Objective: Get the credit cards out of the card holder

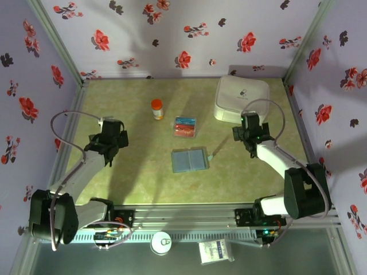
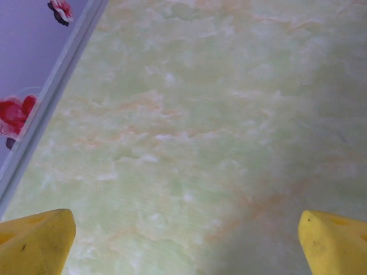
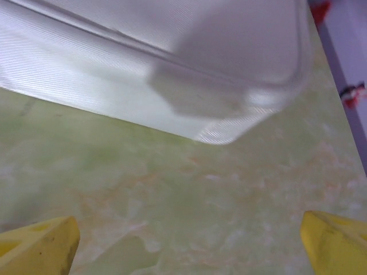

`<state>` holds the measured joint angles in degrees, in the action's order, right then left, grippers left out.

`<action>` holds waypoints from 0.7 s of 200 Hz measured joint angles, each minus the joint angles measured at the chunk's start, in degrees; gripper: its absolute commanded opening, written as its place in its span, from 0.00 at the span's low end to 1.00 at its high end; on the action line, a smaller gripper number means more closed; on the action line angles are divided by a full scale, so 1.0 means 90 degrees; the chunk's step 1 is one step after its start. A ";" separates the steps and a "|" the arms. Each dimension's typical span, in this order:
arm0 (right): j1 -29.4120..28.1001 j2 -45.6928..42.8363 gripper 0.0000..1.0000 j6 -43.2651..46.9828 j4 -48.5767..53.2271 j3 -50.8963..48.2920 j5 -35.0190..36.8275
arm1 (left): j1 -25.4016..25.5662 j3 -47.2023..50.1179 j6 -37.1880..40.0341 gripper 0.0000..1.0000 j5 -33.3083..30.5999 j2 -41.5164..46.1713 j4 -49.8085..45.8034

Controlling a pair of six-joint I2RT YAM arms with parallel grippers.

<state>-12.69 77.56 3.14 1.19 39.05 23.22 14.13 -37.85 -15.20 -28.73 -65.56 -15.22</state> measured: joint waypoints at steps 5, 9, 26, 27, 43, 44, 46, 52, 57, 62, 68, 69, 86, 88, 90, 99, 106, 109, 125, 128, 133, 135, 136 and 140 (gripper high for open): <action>0.0085 0.0000 0.99 -0.0066 -0.0155 -0.0124 0.0017 | -0.0053 0.0158 0.0104 1.00 0.0000 0.0036 0.0216; 0.0151 0.0000 0.99 -0.0107 -0.0287 -0.0223 0.0044 | -0.0090 0.0294 0.0189 1.00 0.0000 0.0058 0.0420; 0.0347 0.0005 0.99 -0.0255 -0.0848 -0.0576 0.0146 | -0.0182 0.0869 0.0559 1.00 0.0002 0.0090 0.1426; 0.0352 0.0007 0.99 -0.0255 -0.0874 -0.0588 0.0153 | -0.0185 0.0896 0.0576 1.00 0.0002 0.0090 0.1484; 0.0425 0.0080 0.99 -0.0289 -0.1515 -0.0835 0.0265 | -0.0253 0.1409 0.0903 1.00 0.0024 -0.0024 0.2586; 0.0425 0.0085 0.99 -0.0289 -0.1540 -0.0845 0.0267 | -0.0257 0.1423 0.0908 1.00 0.0027 -0.0032 0.2633; 0.0425 0.0100 0.99 -0.0296 -0.1627 -0.0869 0.0274 | -0.0270 0.1474 0.0935 1.00 0.0027 -0.0061 0.2764; 0.0430 0.0155 0.99 -0.0304 -0.1872 -0.0945 0.0294 | -0.0321 0.1581 0.1039 1.00 0.0041 -0.0168 0.3109; 0.0437 0.0211 0.99 -0.0304 -0.2086 -0.1005 0.0321 | -0.0369 0.1644 0.1112 1.00 0.0058 -0.0272 0.3376; 0.0444 0.0267 0.99 -0.0301 -0.2276 -0.1059 0.0338 | -0.0427 0.1698 0.1202 1.00 0.0097 -0.0393 0.3672; 0.0459 0.0340 0.99 -0.0304 -0.2516 -0.1122 0.0357 | -0.0483 0.1732 0.1265 1.00 0.0143 -0.0510 0.3942; 0.0459 0.0350 0.99 -0.0301 -0.2540 -0.1129 0.0357 | -0.0500 0.1736 0.1280 1.00 0.0148 -0.0544 0.4007; 0.0503 0.0522 0.99 -0.0308 -0.2929 -0.1180 0.0374 | -0.0663 0.1800 0.1416 1.00 0.0282 -0.0884 0.4855; 0.0510 0.0537 0.99 -0.0311 -0.2973 -0.1180 0.0369 | -0.0675 0.1802 0.1426 1.00 0.0294 -0.0916 0.4925; 0.0520 0.0554 0.99 -0.0318 -0.3009 -0.1180 0.0359 | -0.0699 0.1812 0.1428 1.00 0.0313 -0.0964 0.5039; 0.0559 0.0595 0.99 -0.0338 -0.3152 -0.1180 0.0291 | -0.0782 0.1860 0.1450 1.00 0.0389 -0.1146 0.5520; 0.0588 0.0624 0.99 -0.0357 -0.3344 -0.1200 0.0189 | -0.0843 0.1911 0.1474 1.00 0.0457 -0.1302 0.5899; 0.0593 0.0636 0.99 -0.0355 -0.3444 -0.1222 0.0153 | -0.0869 0.1928 0.1479 1.00 0.0486 -0.1367 0.6033; 0.0614 0.0714 0.99 -0.0357 -0.4075 -0.1409 -0.0073 | -0.1003 0.2025 0.1491 1.00 0.0680 -0.1707 0.6628; 0.0617 0.0733 0.99 -0.0359 -0.4148 -0.1440 -0.0102 | -0.1025 0.2040 0.1496 1.00 0.0719 -0.1768 0.6722; 0.0622 0.0758 0.99 -0.0364 -0.4216 -0.1481 -0.0146 | -0.1064 0.2069 0.1498 1.00 0.0794 -0.1877 0.6895; 0.0622 0.0767 0.99 -0.0367 -0.4245 -0.1498 -0.0165 | -0.1078 0.2081 0.1501 1.00 0.0828 -0.1923 0.6955; 0.0622 0.0772 0.99 -0.0369 -0.4255 -0.1503 -0.0172 | -0.1088 0.2089 0.1501 1.00 0.0850 -0.1955 0.7002; 0.0629 0.0789 0.99 -0.0376 -0.4306 -0.1532 -0.0209 | -0.1110 0.2113 0.1498 1.00 0.0908 -0.2025 0.7118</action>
<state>-7.03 84.66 -0.25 -37.56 25.26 21.34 4.14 -18.83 -1.72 -20.56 -83.79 48.84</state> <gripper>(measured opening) 0.993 0.996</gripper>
